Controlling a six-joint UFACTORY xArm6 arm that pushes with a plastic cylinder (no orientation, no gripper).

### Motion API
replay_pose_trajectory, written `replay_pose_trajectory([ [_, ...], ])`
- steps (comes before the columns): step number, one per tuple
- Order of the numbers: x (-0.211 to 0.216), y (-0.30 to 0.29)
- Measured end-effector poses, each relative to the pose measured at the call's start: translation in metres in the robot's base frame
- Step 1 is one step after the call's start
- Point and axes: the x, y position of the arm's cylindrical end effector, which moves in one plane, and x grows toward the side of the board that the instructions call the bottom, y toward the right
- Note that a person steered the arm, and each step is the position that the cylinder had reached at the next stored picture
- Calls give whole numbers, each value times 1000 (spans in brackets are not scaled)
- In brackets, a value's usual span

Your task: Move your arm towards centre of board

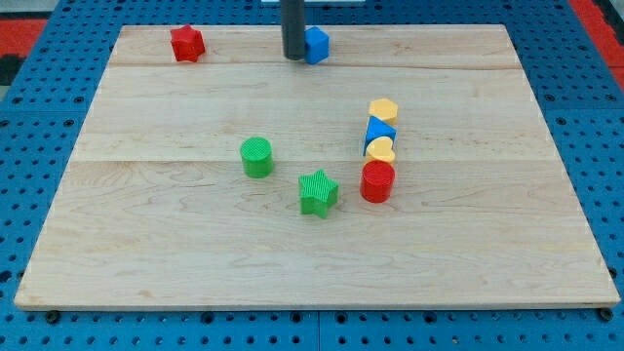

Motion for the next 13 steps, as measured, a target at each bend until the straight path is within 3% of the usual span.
replay_pose_trajectory([
  [2,0,-49],
  [8,11,-40],
  [11,79,3],
  [13,145,-10],
])
